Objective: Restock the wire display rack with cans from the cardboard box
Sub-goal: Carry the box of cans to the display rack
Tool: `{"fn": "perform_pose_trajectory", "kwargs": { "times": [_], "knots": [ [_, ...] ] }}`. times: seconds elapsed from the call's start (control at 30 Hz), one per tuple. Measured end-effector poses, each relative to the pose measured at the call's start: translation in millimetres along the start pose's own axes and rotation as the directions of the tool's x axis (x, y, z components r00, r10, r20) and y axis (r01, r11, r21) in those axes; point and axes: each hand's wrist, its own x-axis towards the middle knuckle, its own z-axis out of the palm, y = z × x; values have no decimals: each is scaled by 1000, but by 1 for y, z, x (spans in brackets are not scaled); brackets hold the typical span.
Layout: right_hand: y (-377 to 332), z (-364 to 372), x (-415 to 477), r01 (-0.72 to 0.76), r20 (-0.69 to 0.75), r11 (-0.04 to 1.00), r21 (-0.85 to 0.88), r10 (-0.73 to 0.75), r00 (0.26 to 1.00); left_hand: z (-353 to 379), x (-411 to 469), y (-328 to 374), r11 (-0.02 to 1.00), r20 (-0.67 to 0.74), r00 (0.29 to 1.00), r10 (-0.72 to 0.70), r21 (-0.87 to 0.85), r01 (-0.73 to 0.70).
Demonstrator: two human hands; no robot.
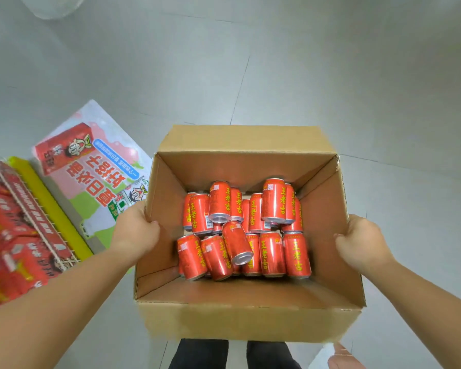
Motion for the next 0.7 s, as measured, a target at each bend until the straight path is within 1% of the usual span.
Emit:
{"fn": "perform_pose_trajectory", "kwargs": {
  "times": [0.13, 0.2, 0.3, 0.47, 0.57, 0.7],
  "knots": [
    [-40, -85, -40, 47, -19, 999, -3, -47, 999, -78, -45, 57, 1000, -32, 999, 11, 21, -11],
    [-59, -120, -54, 70, -30, 998, -1, -70, 997, -111, -63, 83, 999, -68, 997, 38, 5, -38],
    [-88, -164, -67, 97, -36, 995, -4, -97, 995, -152, -73, 111, 998, -84, 995, 50, -28, -52],
    [-144, -216, -65, 137, -41, 990, -39, -138, 990, -203, -55, 141, 994, -62, 997, 49, -97, -55],
    [-180, -235, -51, 163, -67, 985, -65, -167, 984, -226, -30, 158, 994, -75, 994, 74, -79, -80],
    [-230, -244, -28, 165, -89, 983, -79, -172, 981, -254, 24, 173, 993, -48, 994, 100, -58, -103]
  ]
}}
